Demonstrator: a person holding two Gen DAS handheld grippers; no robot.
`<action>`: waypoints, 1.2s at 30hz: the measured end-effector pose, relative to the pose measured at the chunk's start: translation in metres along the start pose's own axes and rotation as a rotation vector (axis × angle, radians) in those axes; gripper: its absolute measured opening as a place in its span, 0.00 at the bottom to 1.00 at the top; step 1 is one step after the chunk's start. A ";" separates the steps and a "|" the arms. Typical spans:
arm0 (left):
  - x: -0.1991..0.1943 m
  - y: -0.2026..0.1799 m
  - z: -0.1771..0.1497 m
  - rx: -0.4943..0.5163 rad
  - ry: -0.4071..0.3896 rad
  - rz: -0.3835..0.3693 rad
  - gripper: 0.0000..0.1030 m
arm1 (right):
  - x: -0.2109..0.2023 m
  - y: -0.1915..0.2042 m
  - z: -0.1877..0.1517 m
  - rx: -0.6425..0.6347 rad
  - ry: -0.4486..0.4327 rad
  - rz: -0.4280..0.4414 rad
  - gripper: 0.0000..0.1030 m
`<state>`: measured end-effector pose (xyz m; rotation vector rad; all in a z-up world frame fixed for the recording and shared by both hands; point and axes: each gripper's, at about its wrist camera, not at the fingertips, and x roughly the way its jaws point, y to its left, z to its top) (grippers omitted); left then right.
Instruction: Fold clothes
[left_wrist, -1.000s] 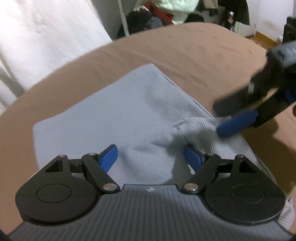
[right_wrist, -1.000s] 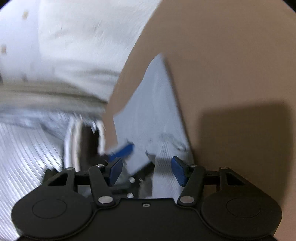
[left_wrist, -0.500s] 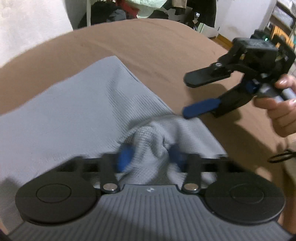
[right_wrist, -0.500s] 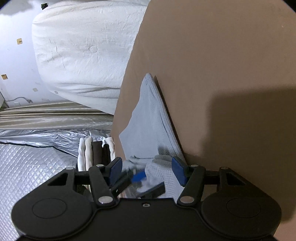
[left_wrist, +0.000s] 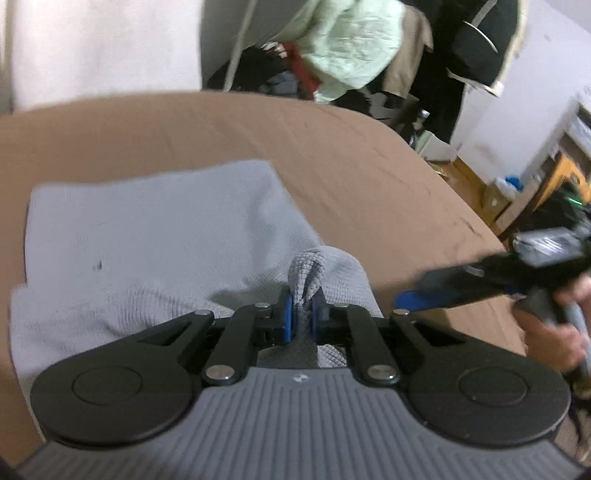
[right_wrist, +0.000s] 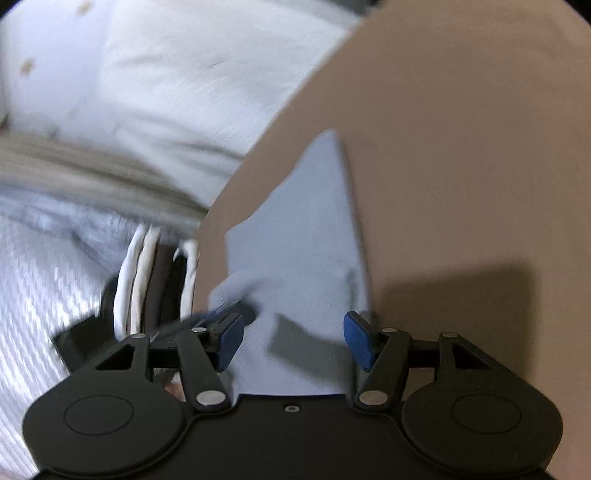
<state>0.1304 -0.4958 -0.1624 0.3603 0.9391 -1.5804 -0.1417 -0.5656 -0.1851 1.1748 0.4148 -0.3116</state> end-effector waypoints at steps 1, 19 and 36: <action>0.003 0.004 0.001 -0.027 0.013 0.011 0.37 | -0.006 0.009 -0.001 -0.049 -0.009 -0.004 0.65; -0.071 0.067 -0.025 -0.137 -0.228 0.296 0.76 | 0.087 0.045 0.017 -0.714 0.121 -0.133 0.66; -0.068 0.072 -0.059 -0.085 -0.320 0.246 0.05 | 0.025 0.079 -0.020 -1.045 0.235 0.129 0.15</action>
